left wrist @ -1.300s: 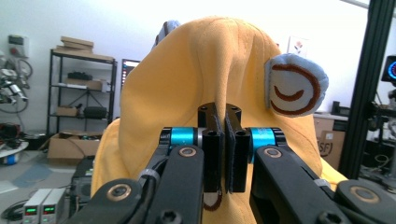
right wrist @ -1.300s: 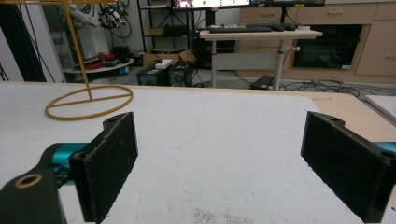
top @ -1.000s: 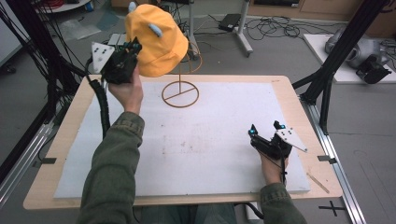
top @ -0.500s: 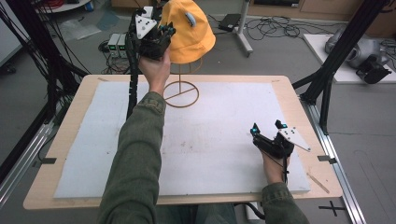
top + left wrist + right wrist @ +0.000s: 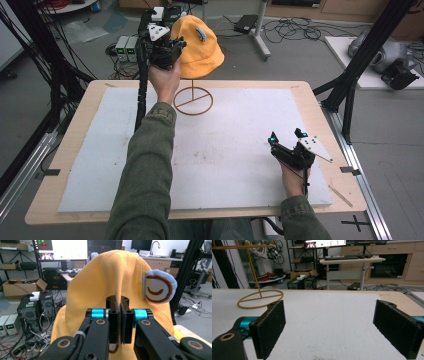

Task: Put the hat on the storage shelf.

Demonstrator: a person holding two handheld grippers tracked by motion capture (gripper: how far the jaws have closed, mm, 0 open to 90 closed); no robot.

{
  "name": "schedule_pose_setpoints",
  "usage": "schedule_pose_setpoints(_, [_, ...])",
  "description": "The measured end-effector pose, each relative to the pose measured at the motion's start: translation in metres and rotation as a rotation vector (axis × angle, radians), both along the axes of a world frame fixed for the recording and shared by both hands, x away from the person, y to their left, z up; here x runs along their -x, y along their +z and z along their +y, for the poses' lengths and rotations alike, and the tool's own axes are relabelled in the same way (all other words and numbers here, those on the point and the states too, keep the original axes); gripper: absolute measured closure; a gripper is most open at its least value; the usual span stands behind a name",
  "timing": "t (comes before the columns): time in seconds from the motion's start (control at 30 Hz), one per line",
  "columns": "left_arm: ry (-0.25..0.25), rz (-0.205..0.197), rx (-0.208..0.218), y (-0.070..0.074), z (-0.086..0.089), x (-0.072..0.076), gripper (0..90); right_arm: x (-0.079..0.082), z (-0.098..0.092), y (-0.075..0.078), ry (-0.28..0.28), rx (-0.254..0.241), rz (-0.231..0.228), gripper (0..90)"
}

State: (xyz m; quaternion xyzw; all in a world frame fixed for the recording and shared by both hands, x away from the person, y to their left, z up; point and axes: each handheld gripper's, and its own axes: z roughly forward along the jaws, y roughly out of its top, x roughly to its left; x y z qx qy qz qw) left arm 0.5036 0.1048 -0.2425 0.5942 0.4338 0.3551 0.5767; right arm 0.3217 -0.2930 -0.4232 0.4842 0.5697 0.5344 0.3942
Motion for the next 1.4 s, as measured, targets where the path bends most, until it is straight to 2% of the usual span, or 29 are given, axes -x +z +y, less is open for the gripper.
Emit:
schedule_pose_setpoints(0.07, [0.011, 0.015, 0.001, 0.000, 0.000, 0.000, 87.3, 0.000, 0.000, 0.000, 0.000, 0.004, 0.004, 10.6])
schedule_pose_setpoints(0.27, [0.002, 0.048, -0.027, -0.003, 0.001, -0.003, 87.3, 0.000, 0.001, 0.000, -0.001, 0.006, 0.002, 10.6])
schedule_pose_setpoints(0.47, [-0.019, 0.067, -0.018, -0.005, 0.002, -0.004, 85.0, 0.000, 0.001, 0.000, -0.001, 0.006, 0.002, 10.7])
schedule_pose_setpoints(0.5, [-0.027, 0.080, -0.006, -0.005, 0.003, -0.004, 72.2, 0.000, 0.000, 0.000, 0.000, 0.006, 0.002, 10.6])
schedule_pose_setpoints(0.53, [-0.011, 0.080, -0.003, -0.005, 0.003, -0.005, 64.4, 0.000, 0.000, 0.000, -0.001, 0.010, -0.002, 10.6])
schedule_pose_setpoints(0.57, [0.002, 0.082, -0.010, -0.005, 0.003, -0.004, 64.4, 0.000, 0.000, 0.000, -0.001, 0.010, -0.002, 10.6])
schedule_pose_setpoints(0.67, [0.020, 0.082, -0.001, -0.004, 0.005, -0.004, 48.2, 0.000, 0.000, 0.001, -0.002, 0.012, -0.006, 10.6])
schedule_pose_setpoints(0.7, [0.008, 0.078, 0.001, -0.003, 0.006, -0.003, 43.5, 0.000, 0.000, 0.001, -0.002, 0.010, -0.005, 10.6])
schedule_pose_setpoints(0.73, [0.013, 0.066, -0.001, -0.002, 0.006, -0.002, 43.5, 0.000, 0.000, 0.001, -0.002, 0.010, -0.005, 10.6])
schedule_pose_setpoints(0.8, [0.021, 0.047, -0.007, 0.000, 0.007, 0.000, 36.4, 0.000, 0.001, 0.001, -0.001, 0.005, -0.004, 10.6])
schedule_pose_setpoints(0.83, [0.027, 0.043, -0.005, 0.001, 0.008, 0.001, 36.4, 0.000, 0.001, 0.001, -0.001, 0.005, -0.004, 10.6])
schedule_pose_setpoints(0.97, [0.032, 0.037, -0.004, 0.005, 0.012, 0.006, 26.2, 0.001, 0.001, 0.002, -0.002, 0.000, -0.002, 10.6])
schedule_pose_setpoints(1.03, [0.048, 0.019, -0.015, 0.007, 0.016, 0.011, 24.3, 0.001, 0.001, 0.002, -0.002, 0.001, -0.004, 10.6])
schedule_pose_setpoints(1.07, [0.056, 0.010, -0.018, 0.008, 0.018, 0.014, 20.5, 0.001, 0.000, 0.002, -0.003, 0.004, -0.007, 10.6])
schedule_pose_setpoints(1.13, [0.082, -0.013, -0.018, 0.010, 0.025, 0.022, 17.4, 0.001, 0.000, 0.002, -0.004, 0.003, -0.011, 10.6])
schedule_pose_setpoints(1.17, [0.110, -0.043, -0.007, 0.010, 0.034, 0.033, 16.6, 0.001, 0.000, 0.002, -0.004, 0.002, -0.008, 10.6])
schedule_pose_setpoints(1.2, [0.110, -0.043, -0.007, 0.010, 0.034, 0.033, 15.9, 0.001, 0.000, 0.002, -0.004, 0.002, -0.008, 10.6])
schedule_pose_setpoints(1.27, [0.136, -0.084, 0.002, 0.009, 0.042, 0.046, 15.8, 0.002, 0.000, 0.002, -0.007, -0.006, -0.004, 10.6])
schedule_pose_setpoints(1.4, [0.167, -0.130, -0.028, 0.005, 0.058, 0.068, 15.8, 0.003, 0.001, 0.002, -0.015, -0.016, -0.002, 10.6])
